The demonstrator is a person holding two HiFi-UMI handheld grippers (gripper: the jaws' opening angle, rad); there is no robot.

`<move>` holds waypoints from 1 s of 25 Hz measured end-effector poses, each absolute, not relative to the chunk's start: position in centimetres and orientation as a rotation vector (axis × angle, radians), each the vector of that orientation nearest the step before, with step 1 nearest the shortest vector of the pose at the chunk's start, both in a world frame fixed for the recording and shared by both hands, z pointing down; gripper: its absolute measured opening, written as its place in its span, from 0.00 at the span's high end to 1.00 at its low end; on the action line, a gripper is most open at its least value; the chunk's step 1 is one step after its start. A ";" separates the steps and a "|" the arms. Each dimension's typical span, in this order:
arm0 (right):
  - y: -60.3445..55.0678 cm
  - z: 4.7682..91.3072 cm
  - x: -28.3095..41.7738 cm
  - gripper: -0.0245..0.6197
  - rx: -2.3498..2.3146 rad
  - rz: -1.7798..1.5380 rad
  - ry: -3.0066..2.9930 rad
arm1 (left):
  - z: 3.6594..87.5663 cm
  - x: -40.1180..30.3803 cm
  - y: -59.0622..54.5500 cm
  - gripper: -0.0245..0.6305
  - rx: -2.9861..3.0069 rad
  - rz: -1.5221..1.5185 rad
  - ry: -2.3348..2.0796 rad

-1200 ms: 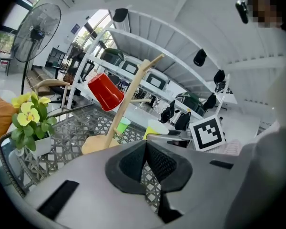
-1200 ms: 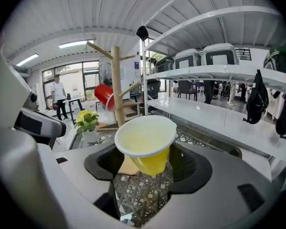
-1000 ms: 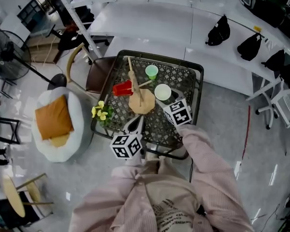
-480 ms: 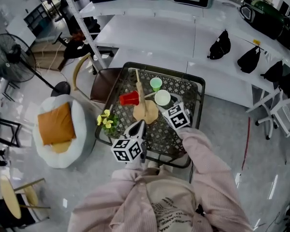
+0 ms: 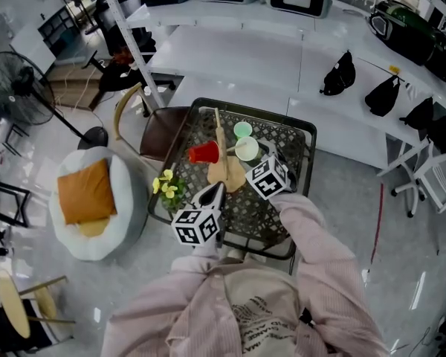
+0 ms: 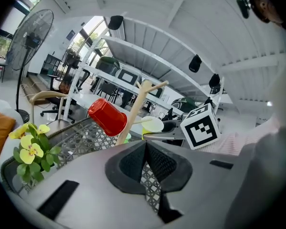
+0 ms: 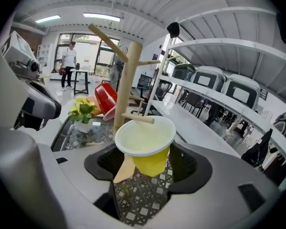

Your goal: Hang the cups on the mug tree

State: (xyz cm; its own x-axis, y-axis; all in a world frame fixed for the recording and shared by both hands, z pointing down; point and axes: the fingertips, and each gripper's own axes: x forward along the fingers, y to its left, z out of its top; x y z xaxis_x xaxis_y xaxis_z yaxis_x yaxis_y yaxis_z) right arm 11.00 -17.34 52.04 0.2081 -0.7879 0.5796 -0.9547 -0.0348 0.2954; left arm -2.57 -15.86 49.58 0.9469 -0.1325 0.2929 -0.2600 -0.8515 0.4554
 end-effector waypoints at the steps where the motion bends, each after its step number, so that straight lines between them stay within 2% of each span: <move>1: -17.5 51.9 10.9 0.51 1.844 0.322 -1.604 | 49.5 -2.5 -16.0 0.97 2.597 0.342 -0.276; 25: -19.5 50.6 8.4 0.51 1.386 -0.149 -1.329 | 48.5 -3.2 -16.7 0.96 2.620 0.324 -0.232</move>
